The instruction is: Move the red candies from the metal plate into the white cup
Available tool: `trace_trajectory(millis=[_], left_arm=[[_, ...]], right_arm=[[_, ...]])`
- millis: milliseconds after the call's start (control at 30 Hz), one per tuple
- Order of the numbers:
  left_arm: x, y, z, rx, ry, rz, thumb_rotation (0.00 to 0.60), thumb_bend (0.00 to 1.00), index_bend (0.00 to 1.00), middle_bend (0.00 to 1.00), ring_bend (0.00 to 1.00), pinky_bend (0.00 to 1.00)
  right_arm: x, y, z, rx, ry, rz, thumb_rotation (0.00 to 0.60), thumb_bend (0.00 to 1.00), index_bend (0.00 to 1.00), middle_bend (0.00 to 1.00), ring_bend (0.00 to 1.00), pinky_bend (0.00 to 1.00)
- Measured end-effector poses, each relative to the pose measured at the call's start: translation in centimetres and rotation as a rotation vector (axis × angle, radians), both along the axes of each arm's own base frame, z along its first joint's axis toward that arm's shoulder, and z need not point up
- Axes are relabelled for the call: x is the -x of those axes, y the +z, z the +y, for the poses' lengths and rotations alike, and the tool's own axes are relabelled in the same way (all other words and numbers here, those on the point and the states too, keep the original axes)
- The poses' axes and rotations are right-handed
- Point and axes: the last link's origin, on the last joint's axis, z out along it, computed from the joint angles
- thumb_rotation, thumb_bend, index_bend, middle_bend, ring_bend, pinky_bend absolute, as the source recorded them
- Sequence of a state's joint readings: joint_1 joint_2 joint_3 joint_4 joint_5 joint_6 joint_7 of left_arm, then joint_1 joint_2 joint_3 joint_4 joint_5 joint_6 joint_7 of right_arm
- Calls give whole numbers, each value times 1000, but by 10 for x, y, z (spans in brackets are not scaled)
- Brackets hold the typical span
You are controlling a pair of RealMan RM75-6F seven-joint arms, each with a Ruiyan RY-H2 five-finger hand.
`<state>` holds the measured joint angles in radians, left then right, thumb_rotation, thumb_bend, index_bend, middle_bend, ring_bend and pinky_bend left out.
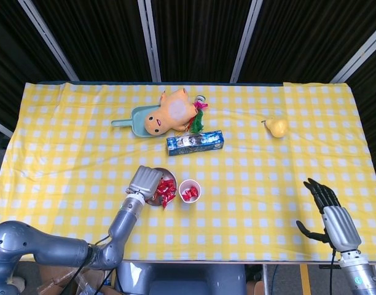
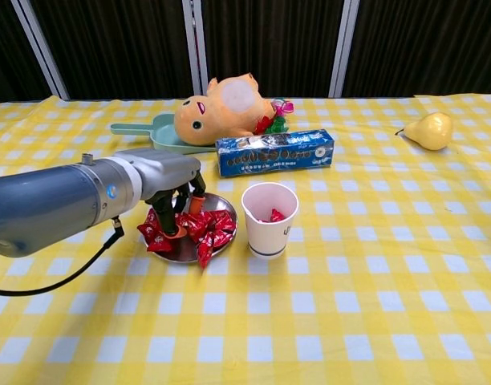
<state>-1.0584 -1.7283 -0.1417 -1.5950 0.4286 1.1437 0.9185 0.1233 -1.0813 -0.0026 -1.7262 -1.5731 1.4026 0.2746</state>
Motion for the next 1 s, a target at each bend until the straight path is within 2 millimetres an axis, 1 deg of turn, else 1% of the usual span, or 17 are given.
trace_trajectory(millis=[200, 367, 467, 633, 733, 833, 933, 1000], left_arm=[[-1, 11, 2, -20, -1, -15, 600, 355, 512, 612, 857, 918], [-7, 24, 5, -44, -7, -48, 600, 355, 512, 612, 857, 918], [-14, 35, 7, -59, -23, -70, 600, 355, 513, 613, 857, 918], [-41, 57, 4, -71, -74, -140, 600, 355, 515, 615, 857, 918], [-58, 64, 1, -65, -108, -174, 600, 355, 516, 616, 857, 918], [-73, 64, -4, -49, -137, -193, 600, 355, 517, 617, 857, 918], [-85, 58, -12, -23, -158, -203, 600, 355, 517, 617, 857, 918], [-89, 55, -15, -11, -165, -205, 600, 355, 517, 617, 857, 918]], right_arm=[[0, 0, 0, 1, -1, -1, 600, 362, 0, 0, 0, 0], [0, 0, 0, 2, -1, -3, 600, 362, 0, 0, 0, 0], [0, 1, 0, 2, -3, -4, 600, 362, 0, 0, 0, 0], [0, 1, 0, 4, -2, -5, 600, 362, 0, 0, 0, 0], [0, 1, 0, 6, -3, -6, 600, 362, 0, 0, 0, 0], [0, 1, 0, 8, -4, -10, 600, 362, 0, 0, 0, 0], [0, 2, 0, 8, -5, -11, 600, 362, 0, 0, 0, 0], [0, 2, -1, 8, -5, -12, 600, 362, 0, 0, 0, 0]])
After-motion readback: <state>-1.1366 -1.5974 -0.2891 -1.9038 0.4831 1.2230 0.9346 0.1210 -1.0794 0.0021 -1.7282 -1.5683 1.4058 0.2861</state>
